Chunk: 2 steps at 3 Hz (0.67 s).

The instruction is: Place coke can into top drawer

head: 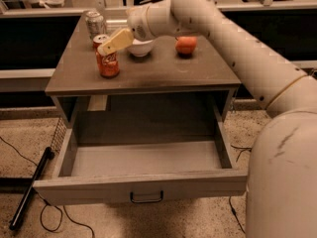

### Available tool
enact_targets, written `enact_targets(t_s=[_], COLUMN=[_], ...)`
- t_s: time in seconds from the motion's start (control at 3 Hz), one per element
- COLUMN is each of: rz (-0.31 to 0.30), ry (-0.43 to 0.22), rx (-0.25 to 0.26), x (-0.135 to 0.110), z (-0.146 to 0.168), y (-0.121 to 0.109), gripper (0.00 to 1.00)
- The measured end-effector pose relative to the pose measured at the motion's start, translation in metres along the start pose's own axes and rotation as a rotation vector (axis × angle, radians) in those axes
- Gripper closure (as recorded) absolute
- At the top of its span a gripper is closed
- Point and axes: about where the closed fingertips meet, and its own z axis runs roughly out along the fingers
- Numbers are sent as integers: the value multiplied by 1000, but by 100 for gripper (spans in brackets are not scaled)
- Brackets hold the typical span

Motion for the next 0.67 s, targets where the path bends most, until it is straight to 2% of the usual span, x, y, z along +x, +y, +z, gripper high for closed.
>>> enact_targets(t_s=[0.33, 0.67], rz=[30, 41], ry=[-13, -40], rx=[-24, -57], x=[3, 8], z=[28, 46], y=[11, 24], gripper=[0, 5])
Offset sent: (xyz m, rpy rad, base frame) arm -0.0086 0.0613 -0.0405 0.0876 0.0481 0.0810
